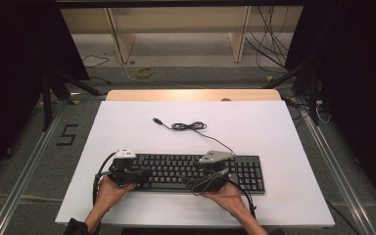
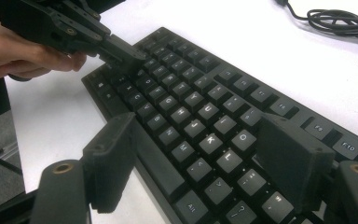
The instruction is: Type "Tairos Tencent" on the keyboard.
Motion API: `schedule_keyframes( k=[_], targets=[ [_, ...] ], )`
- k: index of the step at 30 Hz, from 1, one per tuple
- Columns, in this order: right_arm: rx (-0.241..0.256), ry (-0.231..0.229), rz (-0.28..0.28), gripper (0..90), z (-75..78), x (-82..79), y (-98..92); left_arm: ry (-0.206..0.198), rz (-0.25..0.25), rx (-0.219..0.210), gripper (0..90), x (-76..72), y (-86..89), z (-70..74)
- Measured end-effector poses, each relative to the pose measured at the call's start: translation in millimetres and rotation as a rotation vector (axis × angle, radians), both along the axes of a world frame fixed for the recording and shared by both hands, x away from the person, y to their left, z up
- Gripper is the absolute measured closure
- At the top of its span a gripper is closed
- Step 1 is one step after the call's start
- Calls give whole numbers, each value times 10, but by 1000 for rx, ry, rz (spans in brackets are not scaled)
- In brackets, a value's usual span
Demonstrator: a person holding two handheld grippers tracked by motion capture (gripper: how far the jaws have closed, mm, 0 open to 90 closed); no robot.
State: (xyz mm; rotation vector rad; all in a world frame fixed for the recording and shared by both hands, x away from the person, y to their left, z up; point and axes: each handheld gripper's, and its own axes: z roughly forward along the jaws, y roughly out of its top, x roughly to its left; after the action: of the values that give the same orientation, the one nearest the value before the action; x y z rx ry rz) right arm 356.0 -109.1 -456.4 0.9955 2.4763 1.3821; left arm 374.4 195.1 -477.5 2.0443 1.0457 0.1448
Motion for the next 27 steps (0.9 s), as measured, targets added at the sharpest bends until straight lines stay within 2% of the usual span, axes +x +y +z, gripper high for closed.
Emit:
schedule_keyframes(
  k=[4,18,22,27],
  targets=[
    [2,-2,4,295,5,-15,-1,6,-6,12,890,7,-4,-11],
    [-4,1,3,296,-7,-27,-9,21,-9,6,891,16,-2,-26],
    [-4,1,2,296,-5,-27,-15,20,-14,26,893,13,-16,-42],
    [-7,2,-3,296,-9,-26,-19,25,-14,21,892,15,-8,-44]
  ],
)
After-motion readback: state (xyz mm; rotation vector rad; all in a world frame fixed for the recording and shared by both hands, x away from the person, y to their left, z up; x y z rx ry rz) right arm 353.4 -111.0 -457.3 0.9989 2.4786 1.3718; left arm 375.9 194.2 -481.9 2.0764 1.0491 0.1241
